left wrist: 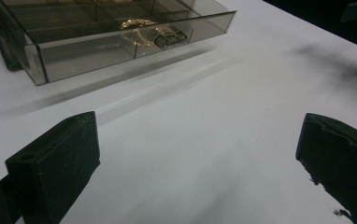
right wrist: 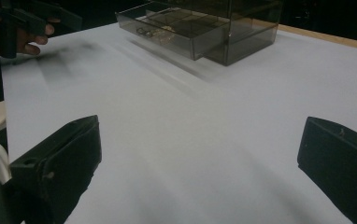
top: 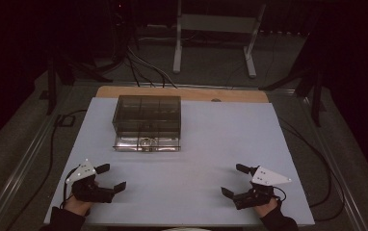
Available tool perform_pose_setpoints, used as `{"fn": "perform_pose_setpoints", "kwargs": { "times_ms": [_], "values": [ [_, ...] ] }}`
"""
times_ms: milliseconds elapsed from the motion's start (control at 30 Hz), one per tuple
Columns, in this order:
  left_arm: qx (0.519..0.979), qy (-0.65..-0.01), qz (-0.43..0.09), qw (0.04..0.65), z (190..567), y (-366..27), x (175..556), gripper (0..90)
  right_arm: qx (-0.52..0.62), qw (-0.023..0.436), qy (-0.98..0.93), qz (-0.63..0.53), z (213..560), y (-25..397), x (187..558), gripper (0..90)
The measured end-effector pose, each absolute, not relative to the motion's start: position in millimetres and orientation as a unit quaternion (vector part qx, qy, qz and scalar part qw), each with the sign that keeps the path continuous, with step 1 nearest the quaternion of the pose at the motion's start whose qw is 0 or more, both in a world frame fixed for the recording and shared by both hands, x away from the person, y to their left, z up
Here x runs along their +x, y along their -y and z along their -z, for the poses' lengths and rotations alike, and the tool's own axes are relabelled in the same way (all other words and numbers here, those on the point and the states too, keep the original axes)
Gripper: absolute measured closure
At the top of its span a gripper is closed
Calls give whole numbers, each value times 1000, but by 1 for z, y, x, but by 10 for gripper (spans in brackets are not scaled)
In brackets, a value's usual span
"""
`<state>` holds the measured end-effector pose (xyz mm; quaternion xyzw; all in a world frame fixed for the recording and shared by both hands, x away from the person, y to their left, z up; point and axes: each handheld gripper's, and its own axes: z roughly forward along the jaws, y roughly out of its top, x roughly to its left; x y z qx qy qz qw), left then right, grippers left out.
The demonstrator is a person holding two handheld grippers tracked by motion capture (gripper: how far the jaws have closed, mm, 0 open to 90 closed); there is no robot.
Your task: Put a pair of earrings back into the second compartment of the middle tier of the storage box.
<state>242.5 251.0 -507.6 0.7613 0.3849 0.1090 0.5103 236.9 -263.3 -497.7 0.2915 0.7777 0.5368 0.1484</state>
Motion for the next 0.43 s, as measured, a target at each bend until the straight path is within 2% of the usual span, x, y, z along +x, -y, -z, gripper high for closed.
{"fn": "perform_pose_setpoints", "kwargs": {
  "times_ms": [433],
  "values": [
    [770,-370,-111,508,507,-244,242,6,293,148,-778,-535,498,263,238,0]
  ]
}}
